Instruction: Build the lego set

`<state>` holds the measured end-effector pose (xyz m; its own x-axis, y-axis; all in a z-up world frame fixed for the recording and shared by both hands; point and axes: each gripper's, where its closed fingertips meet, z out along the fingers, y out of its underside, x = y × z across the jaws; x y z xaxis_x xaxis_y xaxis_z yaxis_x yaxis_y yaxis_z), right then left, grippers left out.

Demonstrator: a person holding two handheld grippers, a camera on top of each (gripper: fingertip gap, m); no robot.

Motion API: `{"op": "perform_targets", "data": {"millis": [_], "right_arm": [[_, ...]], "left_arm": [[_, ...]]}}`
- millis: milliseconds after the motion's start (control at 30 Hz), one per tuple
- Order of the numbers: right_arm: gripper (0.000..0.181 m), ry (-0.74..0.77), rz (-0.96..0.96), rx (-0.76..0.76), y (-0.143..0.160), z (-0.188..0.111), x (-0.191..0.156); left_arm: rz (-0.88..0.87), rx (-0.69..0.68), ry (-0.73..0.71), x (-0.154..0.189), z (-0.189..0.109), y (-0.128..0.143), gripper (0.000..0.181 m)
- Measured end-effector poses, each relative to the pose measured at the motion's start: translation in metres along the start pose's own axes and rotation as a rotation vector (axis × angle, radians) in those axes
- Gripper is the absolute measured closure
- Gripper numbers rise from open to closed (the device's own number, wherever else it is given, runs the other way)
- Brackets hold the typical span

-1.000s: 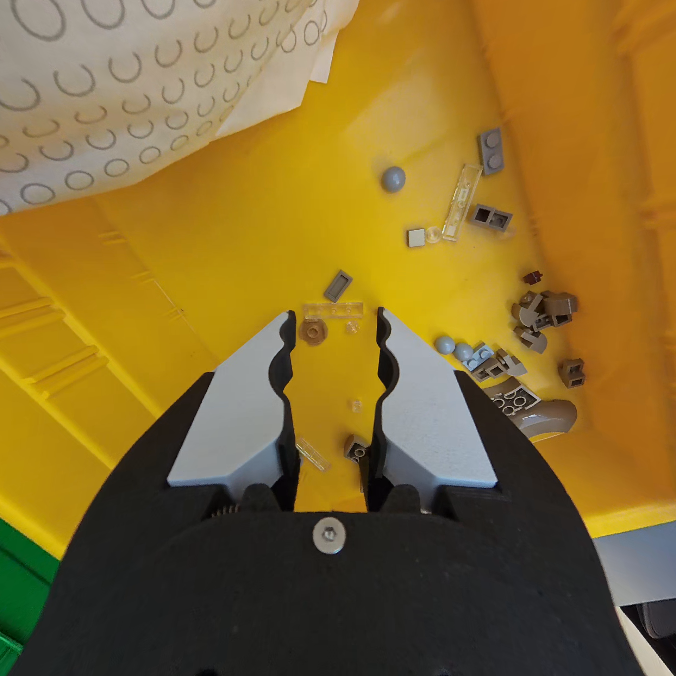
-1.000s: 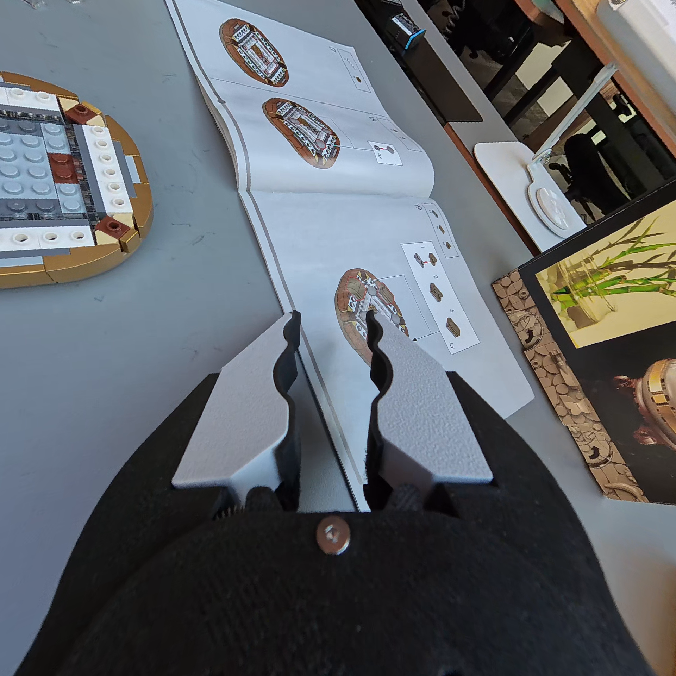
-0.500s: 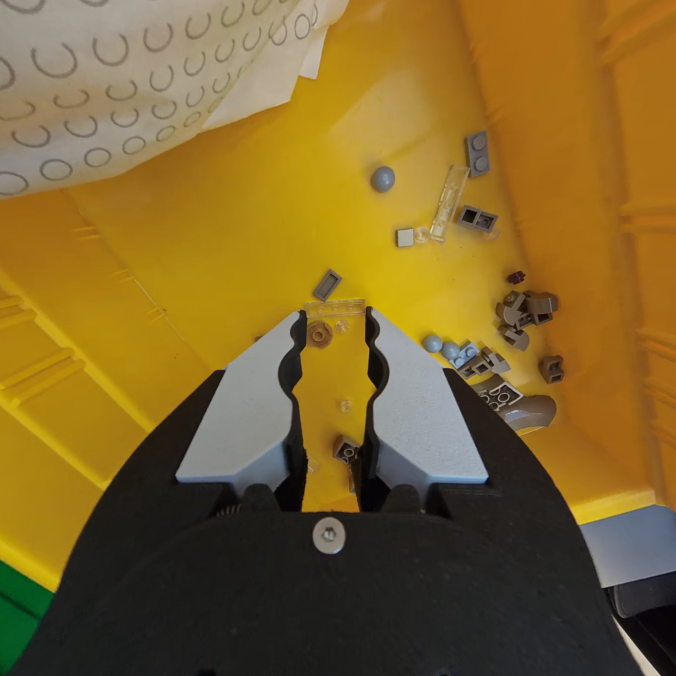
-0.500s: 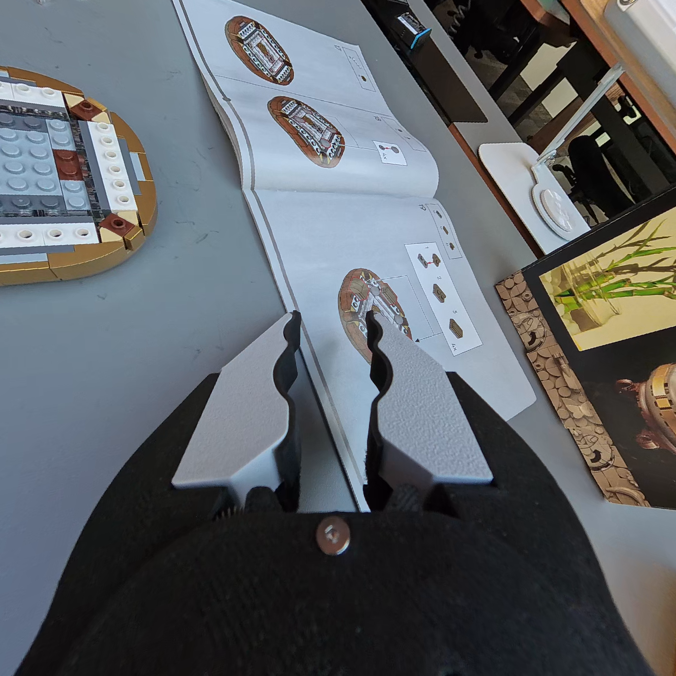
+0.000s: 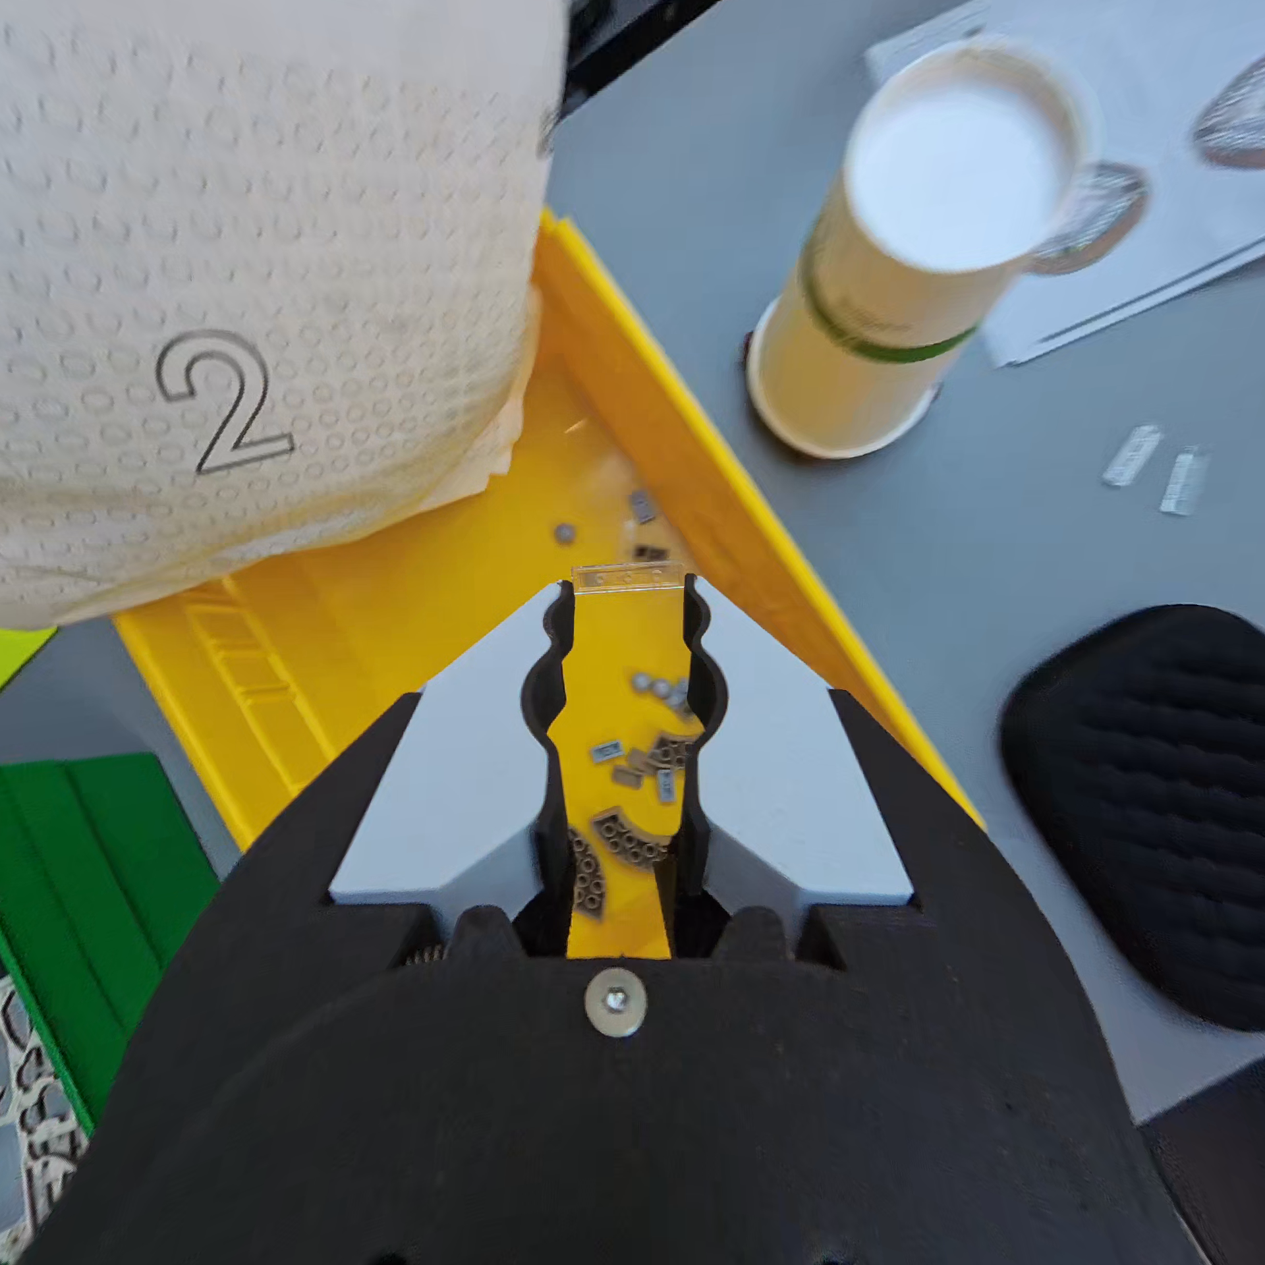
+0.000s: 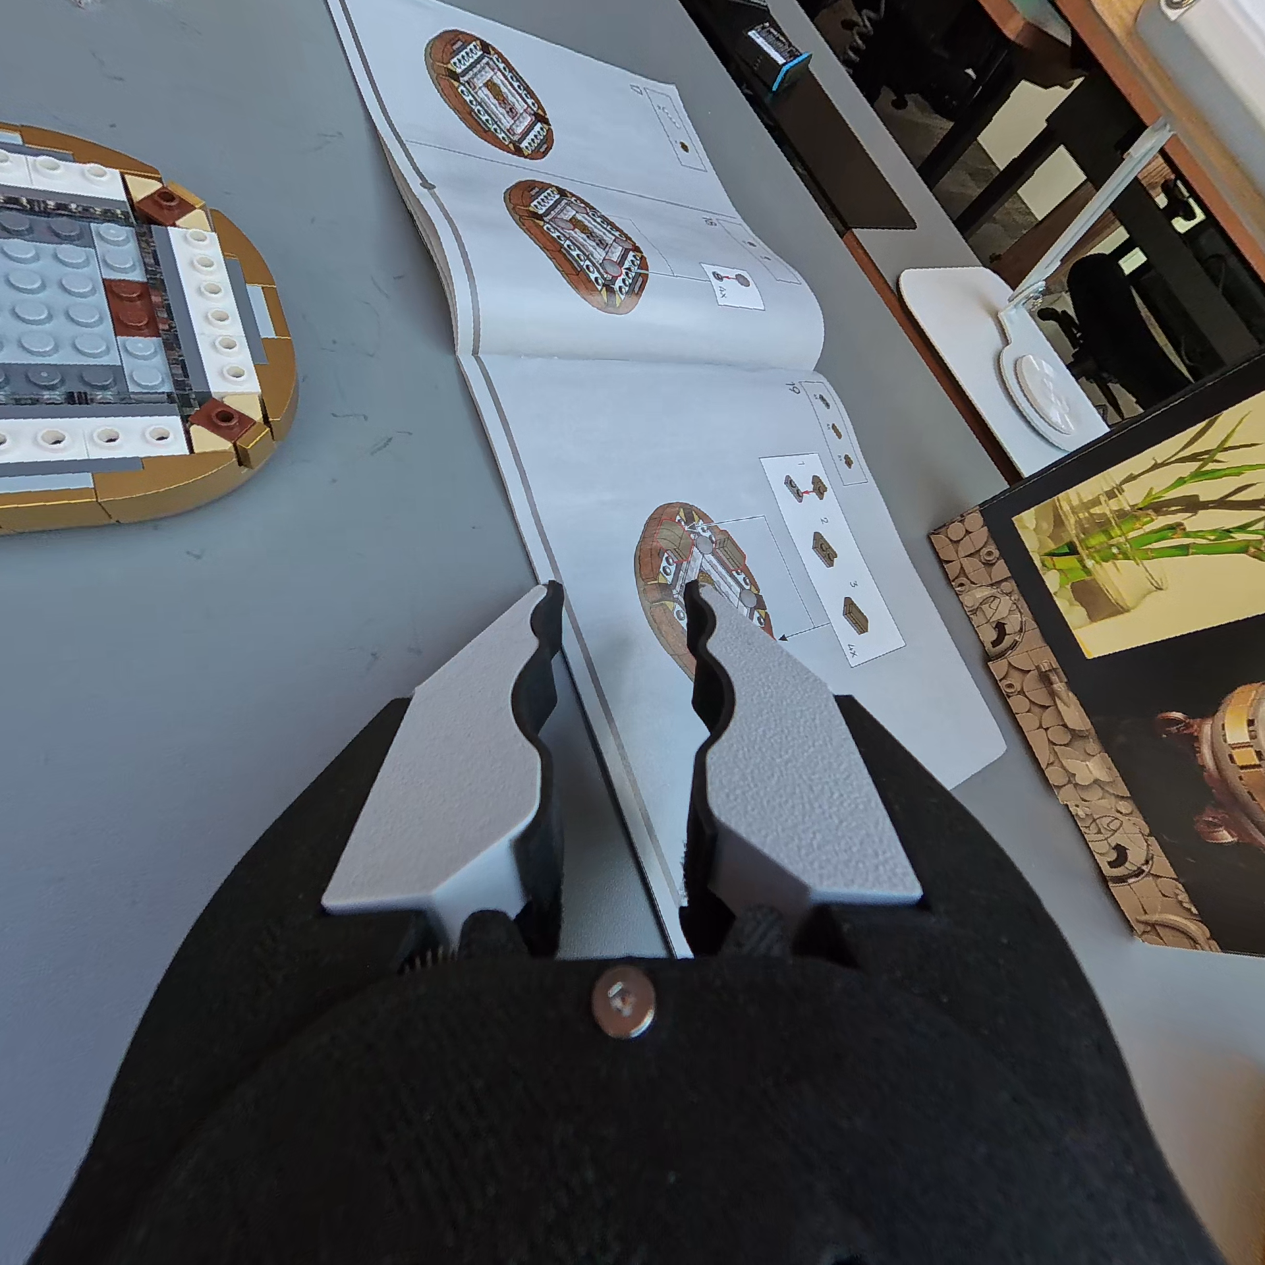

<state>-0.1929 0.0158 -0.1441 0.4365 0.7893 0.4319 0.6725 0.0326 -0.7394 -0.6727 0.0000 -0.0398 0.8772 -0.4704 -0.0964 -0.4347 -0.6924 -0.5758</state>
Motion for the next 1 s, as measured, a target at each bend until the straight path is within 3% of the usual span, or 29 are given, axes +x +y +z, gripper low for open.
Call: {"op": "perform_targets", "data": {"millis": [167, 267, 367, 500, 667, 1000], "right_arm": [[0.146, -0.003, 0.005, -0.002, 0.0, 0.0, 0.0], [0.146, -0.003, 0.002, 0.0, 0.0, 0.0, 0.0], [0.146, -0.002, -0.004, 0.002, 0.0, 0.0, -0.001], [0.146, -0.002, -0.008, 0.003, 0.0, -0.001, -0.001], [0.146, -0.014, -0.009, 0.006, -0.001, -0.001, -0.003], [0.146, -0.036, -0.009, 0.011, -0.002, -0.001, -0.006]], "left_arm": [[0.17, 0.074, 0.167, 0.117, -0.029, -0.025, 0.151], [0.195, 0.008, 0.253, 0.176, -0.006, -0.014, 0.151], [0.25, -0.05, 0.254, 0.208, 0.033, -0.002, 0.151], [0.296, -0.133, 0.245, 0.223, 0.07, 0.013, 0.151], [0.278, -0.195, 0.263, 0.227, 0.092, 0.025, 0.151], [0.309, -0.231, 0.248, 0.229, 0.105, 0.03, 0.145]]}}
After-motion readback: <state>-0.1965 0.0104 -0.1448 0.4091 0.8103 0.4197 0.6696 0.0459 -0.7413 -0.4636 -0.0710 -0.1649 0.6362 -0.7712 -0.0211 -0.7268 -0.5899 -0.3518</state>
